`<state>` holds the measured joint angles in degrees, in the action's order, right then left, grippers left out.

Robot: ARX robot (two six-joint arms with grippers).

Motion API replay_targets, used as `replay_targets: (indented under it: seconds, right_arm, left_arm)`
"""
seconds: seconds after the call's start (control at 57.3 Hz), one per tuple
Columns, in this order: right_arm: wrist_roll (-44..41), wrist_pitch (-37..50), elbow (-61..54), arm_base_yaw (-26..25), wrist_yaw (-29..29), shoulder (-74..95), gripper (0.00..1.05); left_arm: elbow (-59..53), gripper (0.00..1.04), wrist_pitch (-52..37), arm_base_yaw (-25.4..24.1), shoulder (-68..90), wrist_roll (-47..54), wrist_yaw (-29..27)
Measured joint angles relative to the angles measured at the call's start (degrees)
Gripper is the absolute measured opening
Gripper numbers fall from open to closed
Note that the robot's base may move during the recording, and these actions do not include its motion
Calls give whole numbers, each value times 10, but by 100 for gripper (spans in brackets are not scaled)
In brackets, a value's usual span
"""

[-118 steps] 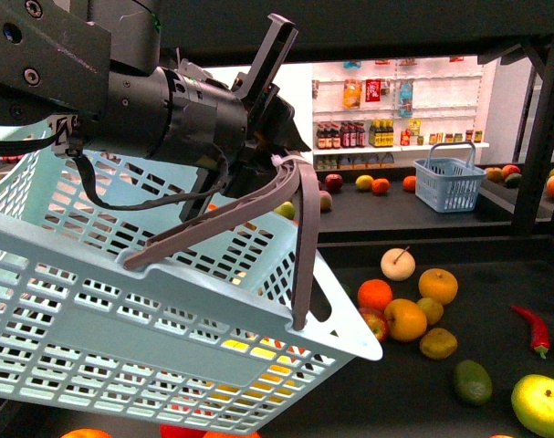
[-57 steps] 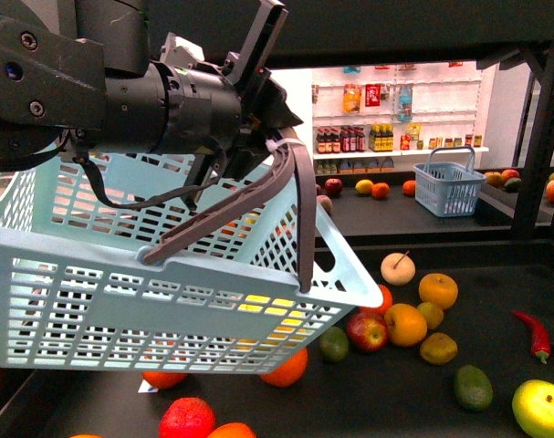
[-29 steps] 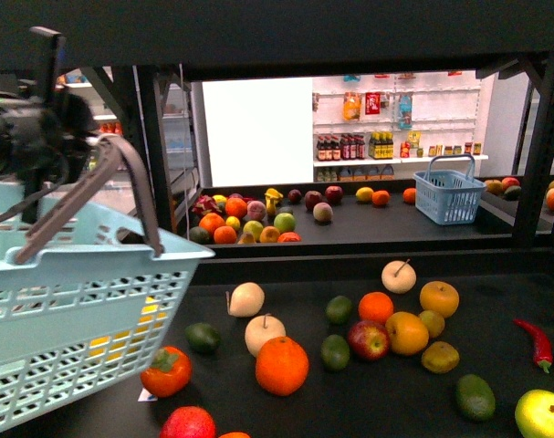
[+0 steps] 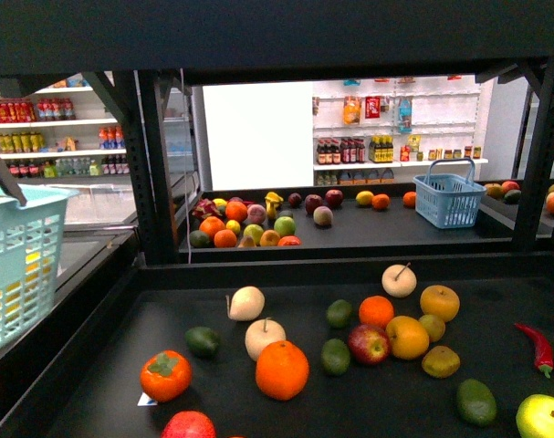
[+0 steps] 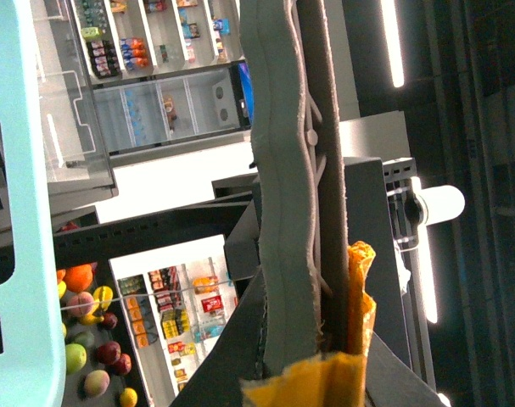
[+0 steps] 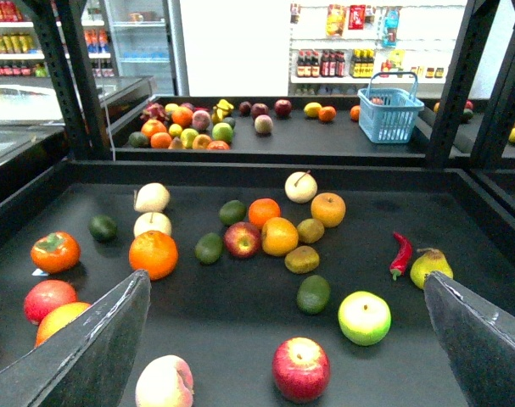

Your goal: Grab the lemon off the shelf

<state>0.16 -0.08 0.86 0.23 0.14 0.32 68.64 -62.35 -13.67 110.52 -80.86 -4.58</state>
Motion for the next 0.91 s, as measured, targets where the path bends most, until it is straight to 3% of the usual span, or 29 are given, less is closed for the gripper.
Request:
replay_targets:
  seconds: [0.489, 0.908]
  right_arm:
    - [0, 0, 0, 0, 0, 0, 97]
    - [0, 0, 0, 0, 0, 0, 97]
  left_arm:
    - [0, 11, -142, -78, 101, -64, 31]
    - [-23, 11, -173, -87, 124, -94, 14]
